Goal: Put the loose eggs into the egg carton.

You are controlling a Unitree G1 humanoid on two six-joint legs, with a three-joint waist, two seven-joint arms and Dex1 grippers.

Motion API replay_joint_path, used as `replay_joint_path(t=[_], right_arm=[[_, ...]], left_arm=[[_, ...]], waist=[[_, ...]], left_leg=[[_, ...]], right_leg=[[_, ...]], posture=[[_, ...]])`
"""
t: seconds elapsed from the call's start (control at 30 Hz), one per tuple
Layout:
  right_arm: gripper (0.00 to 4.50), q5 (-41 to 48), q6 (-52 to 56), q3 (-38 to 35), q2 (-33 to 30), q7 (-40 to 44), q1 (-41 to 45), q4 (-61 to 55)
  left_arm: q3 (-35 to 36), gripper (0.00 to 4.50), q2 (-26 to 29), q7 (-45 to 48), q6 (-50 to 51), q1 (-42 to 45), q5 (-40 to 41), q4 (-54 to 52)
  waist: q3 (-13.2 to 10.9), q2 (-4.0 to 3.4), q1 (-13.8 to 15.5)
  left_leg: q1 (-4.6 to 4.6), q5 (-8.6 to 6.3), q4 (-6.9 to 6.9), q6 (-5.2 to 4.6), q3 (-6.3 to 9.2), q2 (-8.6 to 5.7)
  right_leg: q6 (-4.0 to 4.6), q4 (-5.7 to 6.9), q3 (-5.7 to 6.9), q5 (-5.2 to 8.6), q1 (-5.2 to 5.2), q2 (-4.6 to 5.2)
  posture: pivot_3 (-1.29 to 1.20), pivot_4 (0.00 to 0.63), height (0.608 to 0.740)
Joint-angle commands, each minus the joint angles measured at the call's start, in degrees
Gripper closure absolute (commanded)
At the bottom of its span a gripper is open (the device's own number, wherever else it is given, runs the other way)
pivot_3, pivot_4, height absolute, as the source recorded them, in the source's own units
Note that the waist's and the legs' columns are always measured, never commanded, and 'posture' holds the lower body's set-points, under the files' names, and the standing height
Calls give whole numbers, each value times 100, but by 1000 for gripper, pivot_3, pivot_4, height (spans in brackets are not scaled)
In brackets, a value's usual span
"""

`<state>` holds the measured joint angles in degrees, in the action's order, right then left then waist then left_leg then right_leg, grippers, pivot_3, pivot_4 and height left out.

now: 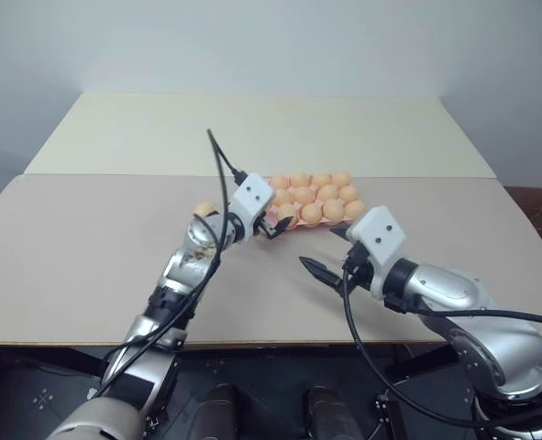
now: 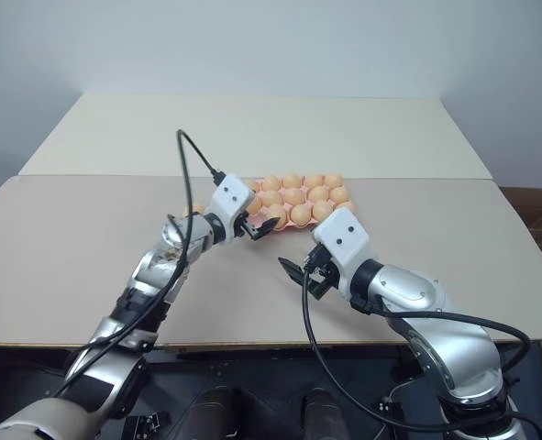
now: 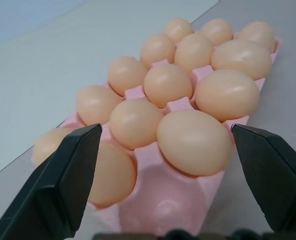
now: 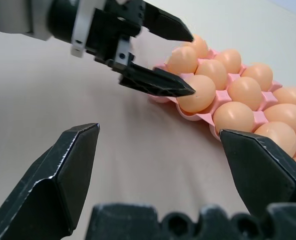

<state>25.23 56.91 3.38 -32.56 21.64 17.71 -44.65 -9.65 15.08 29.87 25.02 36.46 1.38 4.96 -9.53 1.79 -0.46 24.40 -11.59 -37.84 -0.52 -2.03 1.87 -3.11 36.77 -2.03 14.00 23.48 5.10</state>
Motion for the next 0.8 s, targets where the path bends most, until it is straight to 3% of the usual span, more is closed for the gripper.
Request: replay_joint_path(t=[0.03, 0.17, 0.33, 0.47, 0.8], right_arm=[[0, 97, 18, -161, 81, -76, 105, -277], [0, 86, 26, -58, 287, -235, 225, -242], [0, 27, 97, 222, 622, -467, 386, -228], [0, -155, 393, 628, 834, -765, 672, -122], [0, -279, 710, 856, 1173, -942, 1102, 68]], left_arm=[[376, 13, 202, -171, 490, -422, 142, -1309], [857, 13, 414, -336, 1080, -964, 311, -1932], [1300, 13, 617, -553, 1610, -1081, 426, -1776], [1406, 13, 764, -681, 1511, -783, 341, -1133], [1321, 13, 678, -786, 633, 295, 250, 1237]], waist=[[0, 0, -20], [0, 0, -42], [0, 0, -23], [0, 0, -19], [0, 0, -24]], left_leg=[[-1, 0, 0, 0, 1, 0], [-12, 0, 0, 0, 2, 3], [-16, 1, 0, 0, 4, 2], [-14, 1, 0, 0, 4, 0], [-8, 1, 0, 0, 7, -1]], right_leg=[[0, 1, 0, 0, 0, 0], [1, 7, -2, -1, -3, -2], [1, 11, 1, -1, -6, -3], [1, 8, 2, -1, -6, -1], [2, 6, 9, -1, -2, -1]], posture=[[0, 150, 740], [0, 150, 740], [0, 150, 740], [0, 150, 740], [0, 150, 740]])
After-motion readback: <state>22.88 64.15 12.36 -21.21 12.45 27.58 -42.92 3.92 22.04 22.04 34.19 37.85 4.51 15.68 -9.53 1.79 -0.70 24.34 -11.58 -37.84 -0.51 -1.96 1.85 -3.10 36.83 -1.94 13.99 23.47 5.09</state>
